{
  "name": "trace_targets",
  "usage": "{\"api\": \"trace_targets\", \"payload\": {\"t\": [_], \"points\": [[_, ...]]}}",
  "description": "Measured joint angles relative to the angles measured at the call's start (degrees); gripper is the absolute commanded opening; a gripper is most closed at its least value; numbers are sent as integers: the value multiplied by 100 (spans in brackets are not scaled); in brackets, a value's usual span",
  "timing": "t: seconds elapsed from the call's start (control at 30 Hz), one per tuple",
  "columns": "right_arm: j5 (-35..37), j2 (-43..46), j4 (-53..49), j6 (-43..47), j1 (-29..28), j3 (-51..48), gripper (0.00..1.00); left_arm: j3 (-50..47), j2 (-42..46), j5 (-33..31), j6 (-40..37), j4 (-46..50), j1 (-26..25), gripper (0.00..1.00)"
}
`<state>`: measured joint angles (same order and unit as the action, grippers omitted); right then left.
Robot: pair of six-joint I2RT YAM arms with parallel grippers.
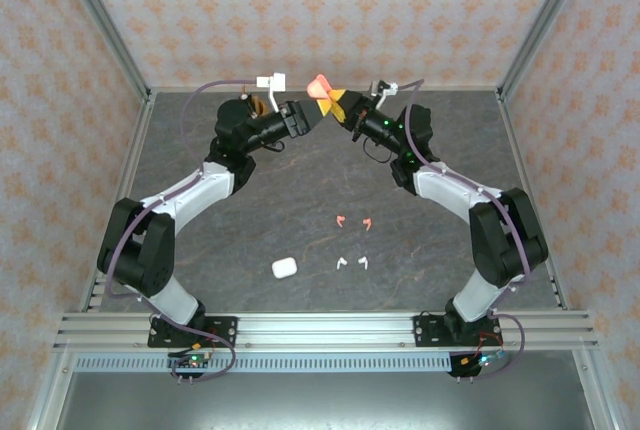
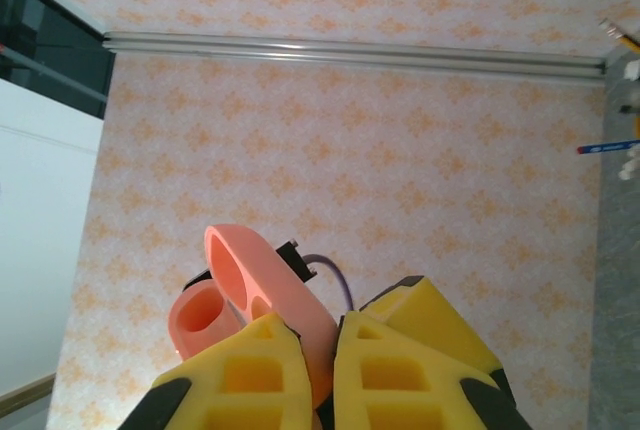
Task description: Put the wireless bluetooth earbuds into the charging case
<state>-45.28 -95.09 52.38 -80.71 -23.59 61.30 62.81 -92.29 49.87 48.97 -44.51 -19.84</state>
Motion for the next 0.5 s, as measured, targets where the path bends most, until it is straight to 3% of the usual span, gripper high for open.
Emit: {"api": "trace_targets", "payload": {"t": [0.1,0.33,0.5], "points": [[-13,9,-321,203,142,2,4,-9,7,-111,-162,345,0,100],[-61,46,-1364,977,507,37,3,37,557,-483,-1086,2111,63,100],[-98,107,-2940,2297,634,520,3,944,804,-1008,-2326,4179,76,100]]}}
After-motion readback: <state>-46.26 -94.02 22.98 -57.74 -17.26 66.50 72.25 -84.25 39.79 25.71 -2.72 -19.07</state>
